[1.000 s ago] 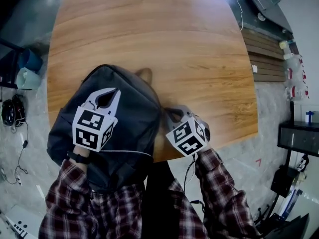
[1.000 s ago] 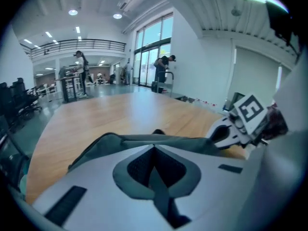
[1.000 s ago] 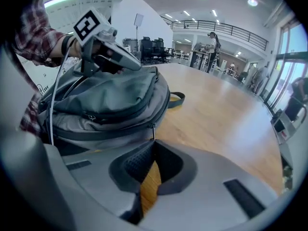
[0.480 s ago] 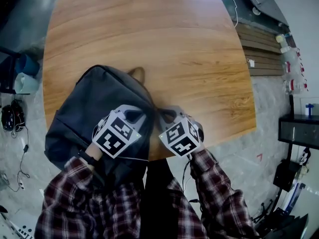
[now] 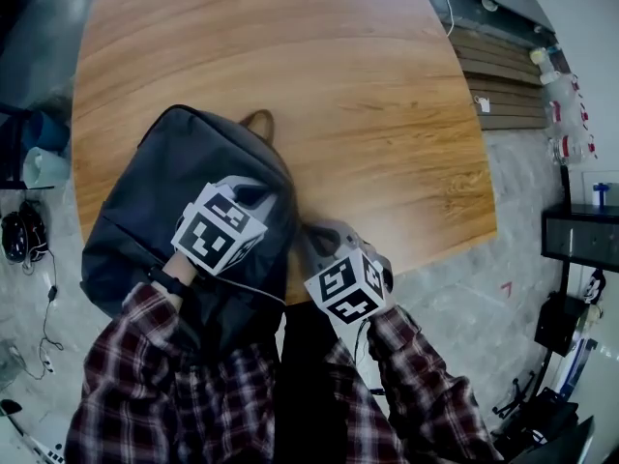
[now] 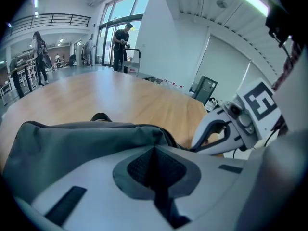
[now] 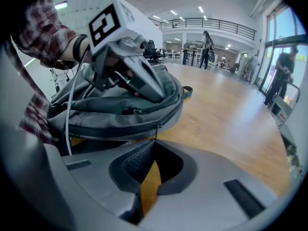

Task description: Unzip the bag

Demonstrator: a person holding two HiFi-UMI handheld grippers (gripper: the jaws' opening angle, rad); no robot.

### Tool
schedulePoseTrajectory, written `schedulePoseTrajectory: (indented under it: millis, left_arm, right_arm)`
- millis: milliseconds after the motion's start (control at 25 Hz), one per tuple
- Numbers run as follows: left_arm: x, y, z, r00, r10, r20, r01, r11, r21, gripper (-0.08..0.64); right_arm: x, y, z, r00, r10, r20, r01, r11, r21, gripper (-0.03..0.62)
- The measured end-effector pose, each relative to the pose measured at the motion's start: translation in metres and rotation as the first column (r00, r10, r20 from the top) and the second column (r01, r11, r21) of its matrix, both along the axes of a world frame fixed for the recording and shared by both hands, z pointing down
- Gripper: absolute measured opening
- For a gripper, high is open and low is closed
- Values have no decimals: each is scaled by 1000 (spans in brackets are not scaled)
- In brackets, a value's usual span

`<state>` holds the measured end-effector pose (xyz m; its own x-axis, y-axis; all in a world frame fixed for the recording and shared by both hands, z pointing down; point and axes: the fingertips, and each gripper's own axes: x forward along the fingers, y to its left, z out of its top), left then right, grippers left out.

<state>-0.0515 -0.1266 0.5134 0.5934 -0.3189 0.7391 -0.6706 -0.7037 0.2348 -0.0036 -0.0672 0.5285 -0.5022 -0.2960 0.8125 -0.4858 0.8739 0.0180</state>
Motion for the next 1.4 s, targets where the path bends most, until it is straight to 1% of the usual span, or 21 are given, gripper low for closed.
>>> schedulePoseTrajectory:
  millis: [120, 320, 520, 600, 720, 840, 920, 960, 1040, 1120, 1200, 1280, 1360, 1400]
  left_arm:
    - [1, -23, -2, 1000, -18, -5, 18, 1000, 3, 6]
    - [4, -53, -3, 1000, -24, -3, 24, 1000, 4, 6]
    - [3, -72, -3, 998, -58, 1, 58, 998, 28, 6]
    - [3, -75, -3, 998, -64, 3, 63, 997, 36, 6]
    - [3, -74, -3, 998, -67, 8, 67, 996, 55, 6]
    - [3, -73, -7, 997, -80, -9, 80, 995, 65, 6]
    - [2, -66, -15, 994, -101, -51, 104, 993, 63, 6]
    - [0, -59, -20, 990, -118, -81, 122, 991, 55, 6]
    - [-4, -41, -33, 975, -165, -149, 174, 984, 47, 6]
    - [-11, -23, -51, 951, -222, -213, 239, 969, 56, 6]
    - [-19, -3, -71, 926, -273, -261, 301, 951, 73, 6]
    - [-28, 17, -94, 903, -310, -298, 354, 929, 104, 6]
    - [-34, 37, -122, 878, -338, -339, 406, 901, 154, 6]
    - [-37, 46, -137, 863, -350, -364, 434, 883, 179, 6]
  right_arm:
    - [0, 13, -6, 999, 28, 26, -27, 1000, -11, 11]
    - [-12, 36, -13, 998, 38, 58, -36, 999, -35, 11]
    - [-35, 82, -11, 995, -28, 94, 36, 996, -87, 11]
    - [-41, 96, -13, 992, -26, 120, 39, 994, -107, 11]
    - [-43, 104, -13, 991, -15, 131, 30, 993, -114, 12]
    - [-38, 99, -11, 991, 24, 131, -11, 995, -104, 12]
    - [-30, 95, -15, 986, 84, 146, -69, 992, -105, 12]
    - [-24, 93, -18, 978, 126, 167, -107, 987, -122, 12]
    - [-9, 89, -27, 951, 220, 216, -185, 968, -169, 12]
    - [9, 77, -37, 929, 279, 243, -238, 954, -185, 12]
    - [23, 61, -50, 921, 300, 248, -267, 951, -159, 12]
    - [28, 46, -67, 916, 306, 260, -281, 951, -129, 12]
    - [24, 32, -91, 906, 298, 300, -282, 955, -98, 12]
    - [20, 25, -104, 899, 289, 330, -280, 957, -77, 12]
